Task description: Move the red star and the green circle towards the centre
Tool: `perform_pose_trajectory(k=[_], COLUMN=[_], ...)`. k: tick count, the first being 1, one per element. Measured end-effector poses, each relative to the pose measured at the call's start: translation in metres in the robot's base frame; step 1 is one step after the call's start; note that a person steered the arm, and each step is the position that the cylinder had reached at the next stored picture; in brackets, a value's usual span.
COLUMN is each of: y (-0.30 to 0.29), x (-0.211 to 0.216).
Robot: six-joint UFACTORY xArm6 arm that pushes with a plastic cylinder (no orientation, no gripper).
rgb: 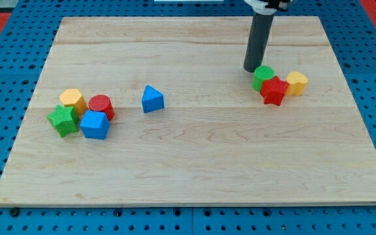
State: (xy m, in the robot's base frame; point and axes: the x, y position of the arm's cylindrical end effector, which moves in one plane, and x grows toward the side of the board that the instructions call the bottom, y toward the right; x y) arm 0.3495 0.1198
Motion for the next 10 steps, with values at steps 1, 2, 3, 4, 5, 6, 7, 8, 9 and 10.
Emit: perform_pose_trajectory(k=[1,2,3,4,5,6,7,8,9,10], y=[-0.017,0.008,0.076,0.123,0.110,0.056,-0.034,-0.086,-0.083,-0.052], x=[0.000,-0.018,-0.026,0.032,0.084,0.090,0.067,0.045,0.059,0.078])
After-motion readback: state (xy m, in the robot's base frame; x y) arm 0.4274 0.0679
